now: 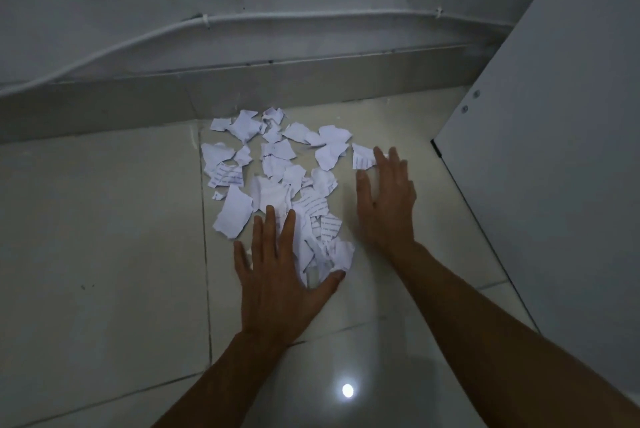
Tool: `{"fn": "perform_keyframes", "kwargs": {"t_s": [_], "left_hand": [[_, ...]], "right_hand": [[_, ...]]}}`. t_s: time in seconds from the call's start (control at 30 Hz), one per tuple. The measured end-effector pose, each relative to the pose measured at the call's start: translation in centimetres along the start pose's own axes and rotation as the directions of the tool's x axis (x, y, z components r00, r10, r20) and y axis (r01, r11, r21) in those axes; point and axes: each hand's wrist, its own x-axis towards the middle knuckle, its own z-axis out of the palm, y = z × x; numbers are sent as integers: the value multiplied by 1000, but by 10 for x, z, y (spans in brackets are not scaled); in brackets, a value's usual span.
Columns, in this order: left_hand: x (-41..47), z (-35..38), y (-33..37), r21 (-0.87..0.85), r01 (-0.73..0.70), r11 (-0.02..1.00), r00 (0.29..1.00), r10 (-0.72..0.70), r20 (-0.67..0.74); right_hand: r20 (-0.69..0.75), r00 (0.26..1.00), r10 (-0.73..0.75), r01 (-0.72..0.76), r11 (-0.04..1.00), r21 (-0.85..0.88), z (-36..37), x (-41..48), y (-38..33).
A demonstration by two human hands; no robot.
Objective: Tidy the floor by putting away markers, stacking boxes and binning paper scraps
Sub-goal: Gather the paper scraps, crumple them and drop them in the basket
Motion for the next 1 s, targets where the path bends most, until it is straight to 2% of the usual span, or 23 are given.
{"fn": "perform_keyframes", "kwargs": {"t_s": [0.07, 0.13, 0.2, 0.33, 0.53, 0.63, 0.7, 0.77, 0.83, 0.9, 1.0], "left_hand": [[1, 0, 1, 36, 5, 999, 1000, -6, 11], [3, 2, -1, 50, 10, 999, 1000, -10, 10], [3, 5, -2, 50, 2, 999, 1000, -2, 2], [4, 7, -3, 11, 1, 1000, 1000, 0, -30], [4, 2, -4, -158, 29, 987, 998, -38, -55], [5, -2, -5, -267, 58, 962, 996, -75, -53], [6, -4, -7, -401, 85, 912, 994, -103, -25], [6, -5, -11, -558, 96, 824, 994, -112, 6], [5, -9, -13, -623, 79, 778, 995, -97, 5], [5, -15, -14, -684, 95, 723, 993, -114, 17], [7, -21, -21, -713, 109, 692, 989, -151, 5]], "right_hand": [[138, 987, 87, -65, 985, -159, 4, 26, 12], [266, 964, 22, 49, 965, -258, 8, 36, 21], [319, 943, -91, 164, 964, -208, 11, 33, 20], [340, 911, -234, 264, 963, -45, 15, 2, 11], [417, 877, -240, 197, 970, 143, 6, -38, -4], [497, 809, -313, 272, 950, 154, 0, -59, -6], [539, 764, -354, 324, 933, 153, -3, -71, -9], [506, 773, -383, 322, 924, 208, -3, -83, -12], [400, 819, -412, 317, 905, 283, -2, -90, -18], [378, 840, -389, 306, 915, 262, 0, -89, -22], [400, 802, -444, 394, 896, 204, 11, -80, -25]]}}
